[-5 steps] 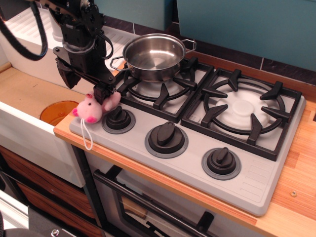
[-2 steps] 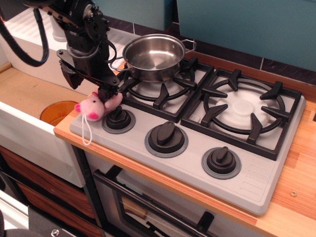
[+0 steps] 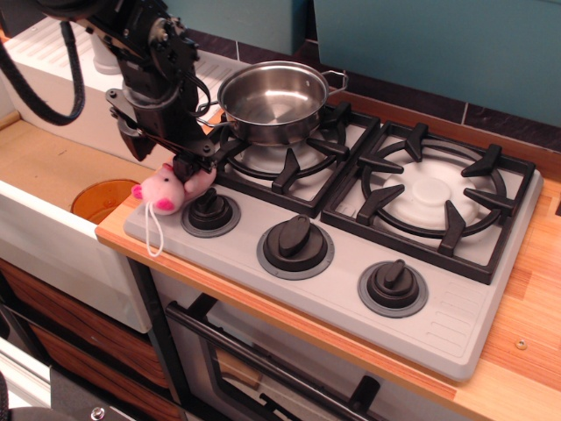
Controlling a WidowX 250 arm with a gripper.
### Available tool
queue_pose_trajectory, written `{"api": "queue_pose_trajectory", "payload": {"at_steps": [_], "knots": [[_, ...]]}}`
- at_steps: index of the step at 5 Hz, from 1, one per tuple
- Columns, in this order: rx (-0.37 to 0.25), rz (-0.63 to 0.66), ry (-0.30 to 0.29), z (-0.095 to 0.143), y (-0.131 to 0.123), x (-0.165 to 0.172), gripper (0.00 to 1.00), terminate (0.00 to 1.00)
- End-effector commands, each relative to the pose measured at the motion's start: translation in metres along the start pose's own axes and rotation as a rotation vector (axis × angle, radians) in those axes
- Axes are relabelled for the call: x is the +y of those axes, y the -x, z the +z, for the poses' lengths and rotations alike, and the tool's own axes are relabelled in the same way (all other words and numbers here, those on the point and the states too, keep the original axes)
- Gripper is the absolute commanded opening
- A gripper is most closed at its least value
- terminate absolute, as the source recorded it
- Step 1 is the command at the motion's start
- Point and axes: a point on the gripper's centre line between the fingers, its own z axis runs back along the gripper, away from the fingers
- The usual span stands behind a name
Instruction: Put stuffedpig in pan
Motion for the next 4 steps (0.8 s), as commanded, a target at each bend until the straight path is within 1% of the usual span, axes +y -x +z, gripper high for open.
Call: {"api": "queue_pose_trajectory", "payload": {"at_steps": [1,2,3,4], "knots": [[0.114,0.023,0.09,-0.047,0.009,-0.029,0.0,0.0],[0.127,-0.007,0.112,-0.045,0.003,-0.027,0.0,0.0],[0.138,-0.01,0.118,-0.043,0.0,-0.028,0.0,0.0],[0.156,-0.01,0.092,-0.033,0.0,-0.027,0.0,0.0]]}}
